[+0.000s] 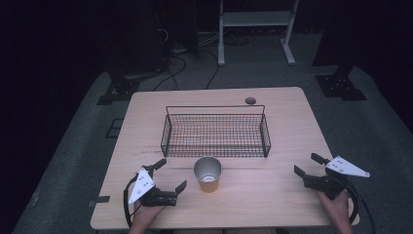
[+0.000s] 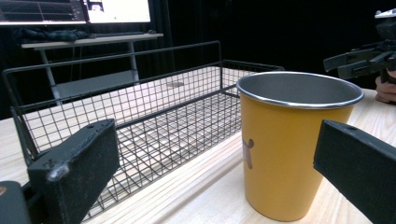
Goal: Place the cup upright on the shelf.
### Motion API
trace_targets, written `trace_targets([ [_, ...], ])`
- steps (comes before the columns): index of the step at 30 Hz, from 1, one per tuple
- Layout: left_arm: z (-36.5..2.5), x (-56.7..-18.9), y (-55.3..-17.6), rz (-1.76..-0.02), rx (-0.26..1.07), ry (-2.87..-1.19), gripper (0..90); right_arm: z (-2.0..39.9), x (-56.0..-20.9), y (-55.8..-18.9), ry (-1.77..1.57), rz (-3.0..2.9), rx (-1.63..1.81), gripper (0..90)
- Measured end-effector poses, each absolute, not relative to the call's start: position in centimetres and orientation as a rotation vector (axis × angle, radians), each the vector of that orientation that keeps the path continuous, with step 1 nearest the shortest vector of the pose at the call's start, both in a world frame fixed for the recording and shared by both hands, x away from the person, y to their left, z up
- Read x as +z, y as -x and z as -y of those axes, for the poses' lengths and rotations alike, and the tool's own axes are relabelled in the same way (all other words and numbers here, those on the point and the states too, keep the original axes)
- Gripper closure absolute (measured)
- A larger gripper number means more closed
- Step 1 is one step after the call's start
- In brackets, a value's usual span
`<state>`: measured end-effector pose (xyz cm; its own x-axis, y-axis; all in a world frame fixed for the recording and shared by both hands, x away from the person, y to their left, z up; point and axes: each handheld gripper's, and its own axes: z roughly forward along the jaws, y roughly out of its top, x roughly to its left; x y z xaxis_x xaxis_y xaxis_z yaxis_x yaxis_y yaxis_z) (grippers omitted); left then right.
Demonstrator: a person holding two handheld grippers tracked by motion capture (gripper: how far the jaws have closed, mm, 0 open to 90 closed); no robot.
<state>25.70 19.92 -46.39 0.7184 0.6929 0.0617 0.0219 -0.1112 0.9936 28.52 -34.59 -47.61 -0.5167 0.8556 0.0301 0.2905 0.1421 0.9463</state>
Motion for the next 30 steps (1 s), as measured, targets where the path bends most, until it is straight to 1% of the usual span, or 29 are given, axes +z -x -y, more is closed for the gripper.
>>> trace_targets([
  [16, -18.5, -46.3, -25.5, -0.528, 0.551, -1.638, 0.0, 34.6, -47.6, -28.5, -1.095, -1.89, 1.381, 12.9],
  [30, -17.6, -46.4, -25.5, -0.499, 0.51, -1.669, 0.0, 34.6, -47.6, -28.6, -1.095, -1.891, 1.38, 12.9],
])
